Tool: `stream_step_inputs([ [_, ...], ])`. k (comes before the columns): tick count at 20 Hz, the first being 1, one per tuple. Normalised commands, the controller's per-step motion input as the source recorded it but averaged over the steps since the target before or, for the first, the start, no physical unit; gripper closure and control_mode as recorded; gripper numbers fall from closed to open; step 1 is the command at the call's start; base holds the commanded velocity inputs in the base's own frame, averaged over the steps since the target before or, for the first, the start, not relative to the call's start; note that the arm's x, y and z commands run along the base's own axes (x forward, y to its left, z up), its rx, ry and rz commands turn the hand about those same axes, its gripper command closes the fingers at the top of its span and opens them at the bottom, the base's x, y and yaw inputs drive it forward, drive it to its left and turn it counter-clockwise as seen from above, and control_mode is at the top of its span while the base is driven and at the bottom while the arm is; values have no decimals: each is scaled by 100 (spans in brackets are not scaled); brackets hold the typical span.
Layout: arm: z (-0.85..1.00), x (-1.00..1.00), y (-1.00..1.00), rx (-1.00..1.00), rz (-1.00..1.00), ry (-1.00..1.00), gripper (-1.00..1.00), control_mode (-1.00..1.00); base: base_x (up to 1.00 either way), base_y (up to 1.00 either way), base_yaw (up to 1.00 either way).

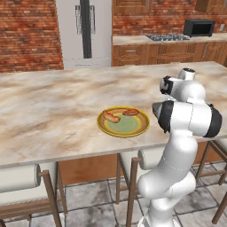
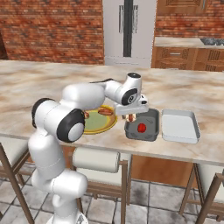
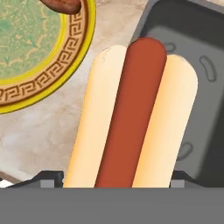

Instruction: Place one cooked food and one vegetable from the large plate to each tupperware container.

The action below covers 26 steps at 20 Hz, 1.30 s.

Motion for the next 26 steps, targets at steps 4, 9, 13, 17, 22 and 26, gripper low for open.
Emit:
stream_step_inputs([
  [4, -12, 61, -25, 0, -3, 1, 100, -100, 0, 0, 0],
  [9, -29, 46, -44, 1, -1, 3, 100, -100, 0, 0, 0],
  [13, -36, 40, -5, 1, 0, 2, 100, -100, 0, 0, 0],
  [17, -33, 55, 0, 0, 0, 11, 100, -100, 0, 0, 0],
  [22, -17, 45, 0, 0, -2, 19, 100, -100, 0, 0, 0],
  [26, -6, -3, 7, 0, -8, 12, 100, -100, 0, 0, 0],
])
